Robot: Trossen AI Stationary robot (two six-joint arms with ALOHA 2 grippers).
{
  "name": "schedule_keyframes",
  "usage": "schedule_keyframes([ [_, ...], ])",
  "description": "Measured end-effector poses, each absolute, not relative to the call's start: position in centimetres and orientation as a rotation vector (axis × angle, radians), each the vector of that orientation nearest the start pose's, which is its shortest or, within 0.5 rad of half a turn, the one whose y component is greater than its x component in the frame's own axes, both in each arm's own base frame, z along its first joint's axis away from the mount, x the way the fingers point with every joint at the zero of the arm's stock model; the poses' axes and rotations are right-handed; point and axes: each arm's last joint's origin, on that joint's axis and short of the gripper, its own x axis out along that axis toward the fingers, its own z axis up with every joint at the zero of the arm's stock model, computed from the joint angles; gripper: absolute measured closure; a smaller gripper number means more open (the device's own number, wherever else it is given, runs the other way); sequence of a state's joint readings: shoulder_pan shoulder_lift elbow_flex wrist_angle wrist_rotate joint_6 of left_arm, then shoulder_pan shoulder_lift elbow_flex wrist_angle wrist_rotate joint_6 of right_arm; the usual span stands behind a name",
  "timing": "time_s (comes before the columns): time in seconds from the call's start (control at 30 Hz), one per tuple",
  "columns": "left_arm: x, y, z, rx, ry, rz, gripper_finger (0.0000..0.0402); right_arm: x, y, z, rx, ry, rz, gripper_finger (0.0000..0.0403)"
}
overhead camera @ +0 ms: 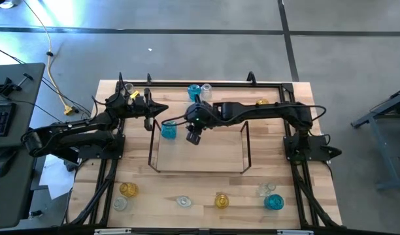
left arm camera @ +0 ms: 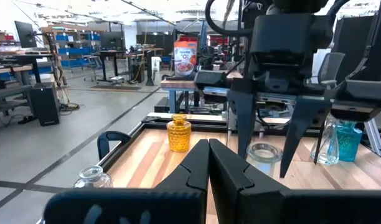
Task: Sort vases onto shelf
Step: Put the top right transparent vase on the shelf
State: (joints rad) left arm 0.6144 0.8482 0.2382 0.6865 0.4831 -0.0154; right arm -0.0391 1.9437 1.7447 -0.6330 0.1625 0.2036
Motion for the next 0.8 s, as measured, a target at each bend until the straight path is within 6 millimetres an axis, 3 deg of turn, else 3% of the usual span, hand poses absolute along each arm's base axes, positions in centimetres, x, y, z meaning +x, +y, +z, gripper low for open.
schedule_keyframes([
  [0.8, 14.97, 8.91, 21.75, 0.017, -0.067, 0.13, 0.0401, 43.36, -2.15, 28.33, 0.146, 0.796, -0.274, 0.0281],
])
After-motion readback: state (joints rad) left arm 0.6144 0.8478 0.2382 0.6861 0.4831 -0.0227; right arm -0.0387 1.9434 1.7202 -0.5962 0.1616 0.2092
